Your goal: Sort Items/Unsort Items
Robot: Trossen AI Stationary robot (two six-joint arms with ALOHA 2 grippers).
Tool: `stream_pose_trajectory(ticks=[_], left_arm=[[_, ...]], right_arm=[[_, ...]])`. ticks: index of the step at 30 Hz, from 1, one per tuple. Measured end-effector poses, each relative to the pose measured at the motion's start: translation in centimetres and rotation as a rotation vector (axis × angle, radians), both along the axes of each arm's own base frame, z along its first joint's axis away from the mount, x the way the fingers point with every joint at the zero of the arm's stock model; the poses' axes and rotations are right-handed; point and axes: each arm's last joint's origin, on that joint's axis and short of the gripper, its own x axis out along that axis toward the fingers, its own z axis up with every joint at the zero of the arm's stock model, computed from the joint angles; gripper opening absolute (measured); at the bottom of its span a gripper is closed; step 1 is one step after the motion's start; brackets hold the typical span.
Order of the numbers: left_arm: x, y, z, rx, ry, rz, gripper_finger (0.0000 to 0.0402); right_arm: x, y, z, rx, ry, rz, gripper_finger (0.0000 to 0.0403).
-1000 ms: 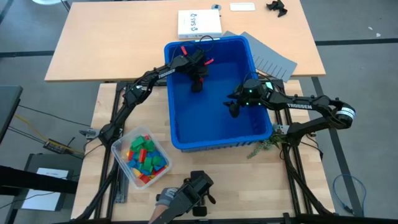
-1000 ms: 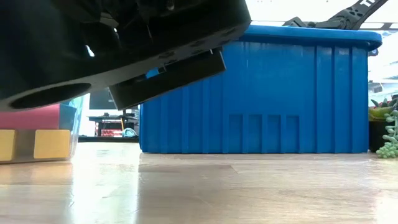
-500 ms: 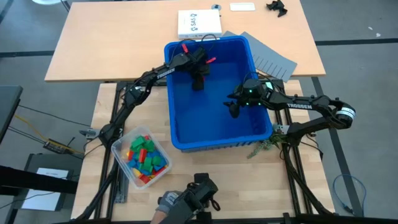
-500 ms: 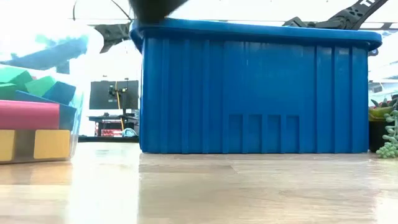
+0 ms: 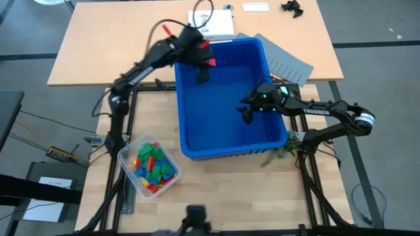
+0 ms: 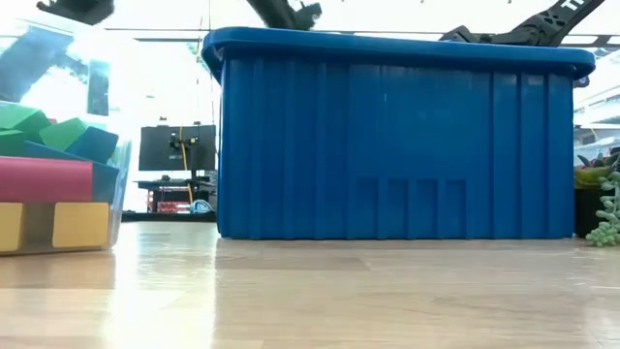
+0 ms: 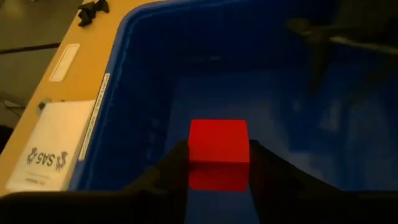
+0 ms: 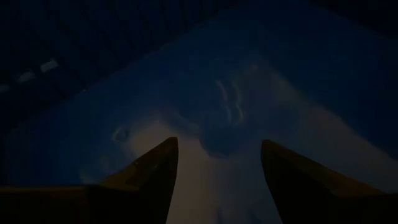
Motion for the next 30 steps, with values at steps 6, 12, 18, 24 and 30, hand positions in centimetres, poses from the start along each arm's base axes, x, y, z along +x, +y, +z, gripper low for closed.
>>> stream_pose_trajectory(ticks=[6, 12, 18, 24, 30], left_arm=[[-4.1, -6.4, 3.5, -0.063, -0.029, -0.021, 0.0136], [-7.7, -13.1, 1.7, -0.105, -0.043, 0.096, 0.0136], [-12.0, -19.0, -2.8, -0.272, -0.130, 0.218, 0.0136], [-16.1, -24.0, -6.1, -0.496, -0.134, 0.252, 0.0136], [-18.9, -27.5, -7.5, -0.644, 0.088, 0.243, 0.0136]], right_arm=[[0.0, 0.0, 0.0, 0.061, -0.030, -0.018, 0.0229], [0.1, 0.2, 0.0, 0.128, -0.059, -0.002, 0.0229], [-0.2, 1.1, 1.5, 0.126, -0.116, 0.092, 0.0229], [-0.8, 2.6, 5.1, 0.035, -0.226, 0.163, 0.0229], [-1.4, 5.9, 7.5, 0.015, -0.284, 0.288, 0.0229]])
